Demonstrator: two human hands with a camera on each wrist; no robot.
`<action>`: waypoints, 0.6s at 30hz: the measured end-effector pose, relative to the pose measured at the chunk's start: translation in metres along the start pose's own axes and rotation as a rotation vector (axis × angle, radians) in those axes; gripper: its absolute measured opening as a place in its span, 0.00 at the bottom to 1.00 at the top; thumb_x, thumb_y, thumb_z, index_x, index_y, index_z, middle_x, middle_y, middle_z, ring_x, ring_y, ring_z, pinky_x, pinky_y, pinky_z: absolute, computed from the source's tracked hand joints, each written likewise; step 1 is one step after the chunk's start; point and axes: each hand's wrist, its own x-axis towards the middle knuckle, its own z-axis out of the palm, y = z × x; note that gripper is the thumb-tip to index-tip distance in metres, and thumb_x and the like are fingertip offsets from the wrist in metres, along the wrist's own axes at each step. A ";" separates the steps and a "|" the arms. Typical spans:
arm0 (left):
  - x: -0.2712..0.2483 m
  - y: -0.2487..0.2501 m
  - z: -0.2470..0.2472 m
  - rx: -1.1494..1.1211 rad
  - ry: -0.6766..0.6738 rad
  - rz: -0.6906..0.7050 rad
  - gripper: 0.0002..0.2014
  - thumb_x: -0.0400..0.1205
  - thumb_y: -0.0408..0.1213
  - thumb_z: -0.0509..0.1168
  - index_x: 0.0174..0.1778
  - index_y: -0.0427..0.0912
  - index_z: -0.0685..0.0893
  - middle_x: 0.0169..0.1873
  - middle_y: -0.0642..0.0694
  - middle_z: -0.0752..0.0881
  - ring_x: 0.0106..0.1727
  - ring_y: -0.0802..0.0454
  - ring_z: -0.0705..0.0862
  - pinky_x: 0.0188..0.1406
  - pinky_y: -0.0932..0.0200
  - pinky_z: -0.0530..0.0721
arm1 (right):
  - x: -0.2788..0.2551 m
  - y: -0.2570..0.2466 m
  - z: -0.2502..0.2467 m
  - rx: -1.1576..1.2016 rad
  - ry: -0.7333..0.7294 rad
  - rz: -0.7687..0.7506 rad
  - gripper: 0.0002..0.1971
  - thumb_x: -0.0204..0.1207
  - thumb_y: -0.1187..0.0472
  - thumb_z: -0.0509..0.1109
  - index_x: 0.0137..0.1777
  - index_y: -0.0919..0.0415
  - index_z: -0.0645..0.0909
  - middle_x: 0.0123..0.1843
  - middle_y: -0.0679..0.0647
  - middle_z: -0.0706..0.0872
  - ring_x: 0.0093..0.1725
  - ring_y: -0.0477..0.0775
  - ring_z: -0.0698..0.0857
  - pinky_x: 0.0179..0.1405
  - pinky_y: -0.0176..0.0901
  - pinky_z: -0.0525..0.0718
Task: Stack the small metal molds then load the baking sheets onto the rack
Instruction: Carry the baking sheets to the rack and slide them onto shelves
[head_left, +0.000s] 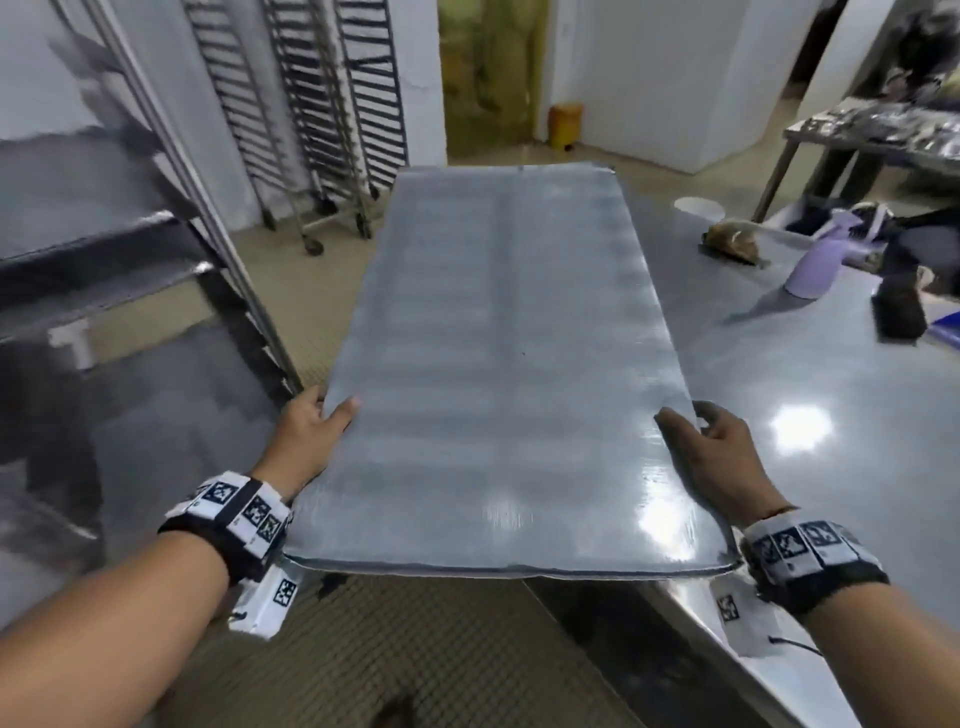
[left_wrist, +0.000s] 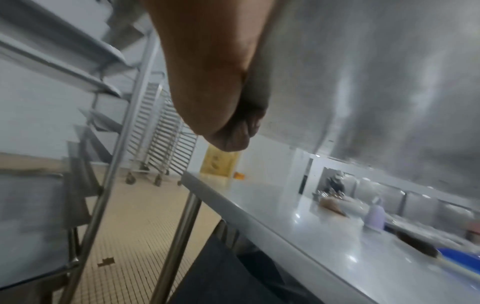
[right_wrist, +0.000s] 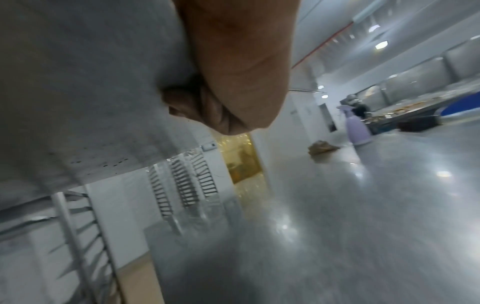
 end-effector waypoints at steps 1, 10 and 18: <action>-0.014 0.009 -0.007 0.019 0.063 0.002 0.11 0.80 0.50 0.76 0.45 0.47 0.86 0.39 0.50 0.92 0.39 0.51 0.89 0.47 0.47 0.87 | 0.005 -0.009 -0.001 0.003 -0.031 -0.043 0.16 0.81 0.52 0.73 0.55 0.68 0.84 0.33 0.56 0.80 0.26 0.47 0.72 0.25 0.35 0.71; -0.133 0.075 -0.095 0.143 0.448 0.045 0.22 0.77 0.56 0.77 0.53 0.41 0.85 0.44 0.44 0.91 0.42 0.47 0.91 0.43 0.47 0.89 | 0.033 -0.084 0.034 0.023 -0.310 -0.304 0.12 0.77 0.48 0.78 0.49 0.57 0.87 0.42 0.51 0.93 0.43 0.43 0.92 0.46 0.37 0.86; -0.219 0.104 -0.169 0.211 0.665 0.032 0.15 0.84 0.46 0.73 0.58 0.38 0.88 0.48 0.46 0.93 0.48 0.46 0.91 0.49 0.47 0.90 | 0.007 -0.135 0.111 0.177 -0.521 -0.406 0.08 0.80 0.57 0.77 0.48 0.62 0.85 0.31 0.42 0.90 0.30 0.39 0.84 0.32 0.29 0.79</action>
